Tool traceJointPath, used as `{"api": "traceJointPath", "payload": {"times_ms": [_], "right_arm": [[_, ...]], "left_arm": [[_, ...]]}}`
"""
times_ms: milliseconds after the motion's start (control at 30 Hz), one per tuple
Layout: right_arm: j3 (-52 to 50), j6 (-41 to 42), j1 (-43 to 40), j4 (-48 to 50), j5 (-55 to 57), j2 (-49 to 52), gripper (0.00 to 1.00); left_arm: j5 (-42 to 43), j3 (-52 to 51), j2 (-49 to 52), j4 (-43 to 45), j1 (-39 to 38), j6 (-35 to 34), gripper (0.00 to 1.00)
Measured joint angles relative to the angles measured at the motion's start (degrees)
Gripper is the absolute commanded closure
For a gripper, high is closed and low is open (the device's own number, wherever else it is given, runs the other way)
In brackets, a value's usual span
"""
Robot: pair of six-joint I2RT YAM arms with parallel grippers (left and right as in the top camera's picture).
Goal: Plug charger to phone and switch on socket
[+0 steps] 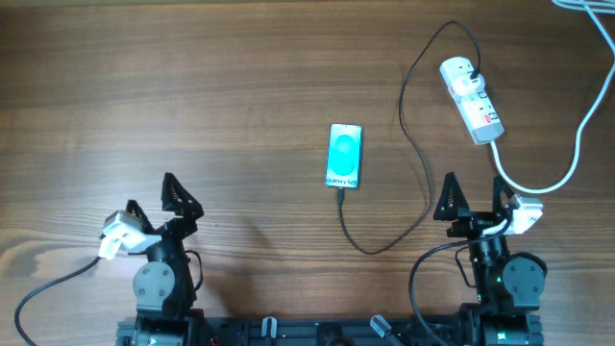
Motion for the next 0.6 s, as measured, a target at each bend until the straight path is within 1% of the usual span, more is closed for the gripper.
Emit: {"api": "traceJointPath", "payload": {"times_ms": [133, 267, 300, 333, 433, 500, 600], "right_arm": [[0.00, 0.00, 0.00, -0.02, 0.00, 0.00, 0.00], [0.00, 0.00, 0.00, 0.00, 0.00, 0.00, 0.00], [0.00, 0.00, 0.00, 0.00, 0.00, 0.00, 0.00], [0.00, 0.00, 0.00, -0.02, 0.00, 0.00, 0.00], [0.00, 0.00, 0.00, -0.02, 0.00, 0.00, 0.00], [0.00, 0.00, 0.00, 0.00, 0.00, 0.00, 0.00], [0.00, 0.00, 0.00, -0.02, 0.00, 0.00, 0.00]], "left_arm": [[1.07, 0.00, 0.00, -0.02, 0.11, 1.29, 0.00], [7.80, 0.00, 0.00, -0.44, 0.11, 8.87, 0.00], [11.26, 0.00, 0.00, -0.74, 0.11, 13.03, 0.00], [13.29, 0.00, 0.00, -0.90, 0.11, 15.23, 0.00], [18.03, 0.00, 0.00, -1.29, 0.11, 20.41, 0.00], [20.04, 0.00, 0.00, -1.44, 0.11, 22.69, 0.00], [21.57, 0.00, 0.00, -1.62, 0.11, 24.20, 0.00]]}}
